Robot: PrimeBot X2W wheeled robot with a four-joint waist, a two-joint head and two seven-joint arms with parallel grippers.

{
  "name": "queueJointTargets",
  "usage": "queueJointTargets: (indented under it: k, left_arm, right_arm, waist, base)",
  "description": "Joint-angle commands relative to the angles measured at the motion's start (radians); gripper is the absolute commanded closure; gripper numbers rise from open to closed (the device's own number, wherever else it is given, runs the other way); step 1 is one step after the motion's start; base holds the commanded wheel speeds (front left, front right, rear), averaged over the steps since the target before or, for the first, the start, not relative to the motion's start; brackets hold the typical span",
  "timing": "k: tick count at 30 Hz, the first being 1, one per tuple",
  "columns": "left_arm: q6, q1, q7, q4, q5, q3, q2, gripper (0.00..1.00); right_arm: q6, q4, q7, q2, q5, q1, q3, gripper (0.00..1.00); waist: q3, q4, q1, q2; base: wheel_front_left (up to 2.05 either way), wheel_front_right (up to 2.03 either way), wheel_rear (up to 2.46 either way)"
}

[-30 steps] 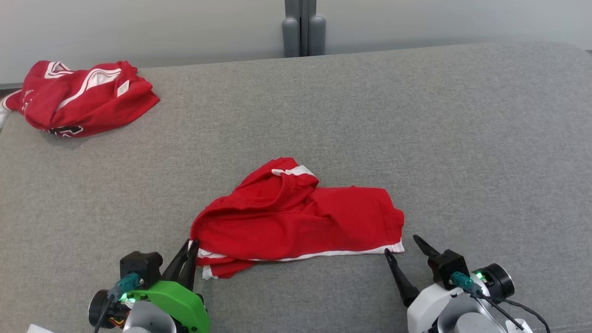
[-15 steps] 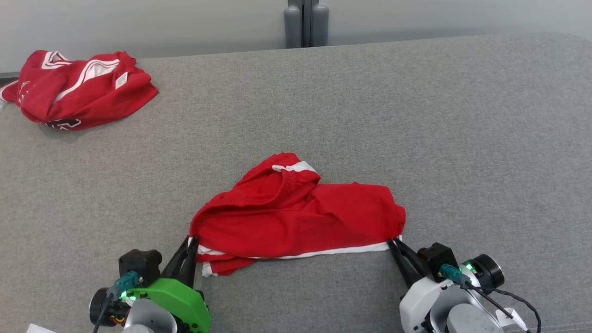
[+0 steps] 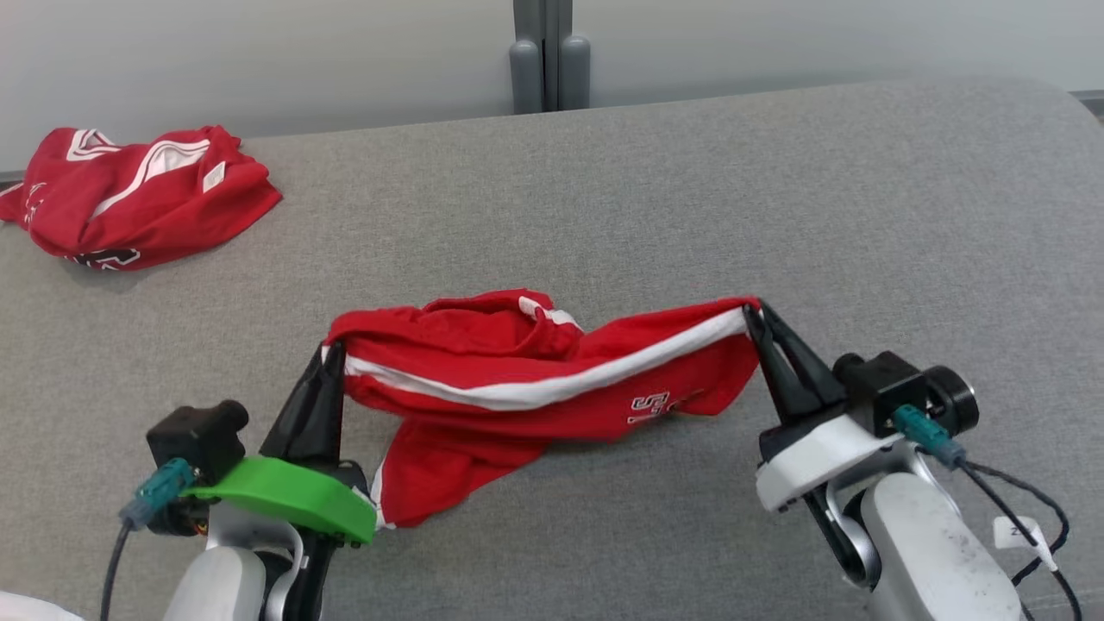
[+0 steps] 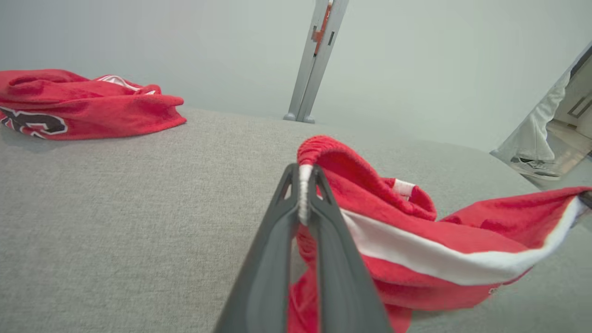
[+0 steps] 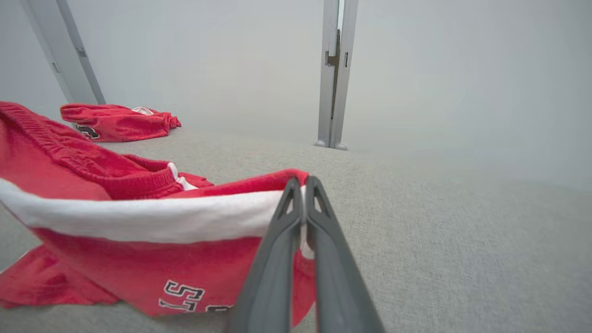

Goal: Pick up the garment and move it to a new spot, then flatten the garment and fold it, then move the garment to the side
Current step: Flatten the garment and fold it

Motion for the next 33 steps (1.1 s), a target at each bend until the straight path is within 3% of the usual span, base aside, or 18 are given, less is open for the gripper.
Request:
queueJointTargets:
  k: [1,11,17,22,27,33]
  left_arm:
    - [-0.005,-0.021,0.001,-0.034,-0.016,0.005,0.011,1.00]
    - [0.010,-0.018,0.091,-0.429,-0.150,0.056,0.013,1.00]
    - [0.058,0.011,0.192,-0.718,-0.238,0.079,0.017,1.00]
    - [0.105,0.019,0.276,-0.875,-0.282,0.077,0.029,1.00]
    - [0.148,-0.019,0.359,-0.844,-0.291,0.076,0.051,1.00]
    - [0.135,-0.231,0.451,-0.597,-0.276,0.045,0.089,1.00]
  right_arm:
    - [-0.001,-0.044,-0.003,-0.009,0.006,-0.009,-0.011,1.00]
    - [-0.001,-0.444,-0.003,-0.027,0.015,0.011,-0.104,1.00]
    - [-0.001,-0.698,-0.003,-0.036,-0.010,0.038,-0.174,1.00]
    - [-0.001,-0.833,-0.003,-0.033,-0.028,0.061,-0.217,1.00]
    - [-0.001,-0.791,0.044,-0.021,0.019,0.057,-0.234,1.00]
    - [-0.001,-0.513,0.063,-0.064,0.100,-0.131,-0.153,1.00]
  waist:
    - [-0.020,-0.015,0.0000,0.0000]
    - [-0.070,-0.060,0.0000,0.0000]
    - [-0.074,-0.086,0.0000,0.0000]
    - [-0.060,-0.099,0.0000,0.0000]
    - [-0.013,-0.102,0.0000,0.0000]
    - [0.098,-0.097,0.0000,0.0000]
  base:
    - [0.00,0.00,0.00]
    - [0.00,0.00,0.00]
    - [0.00,0.00,0.00]
    - [0.00,0.00,0.00]
    - [0.00,0.00,0.00]
    - [0.00,0.00,0.00]
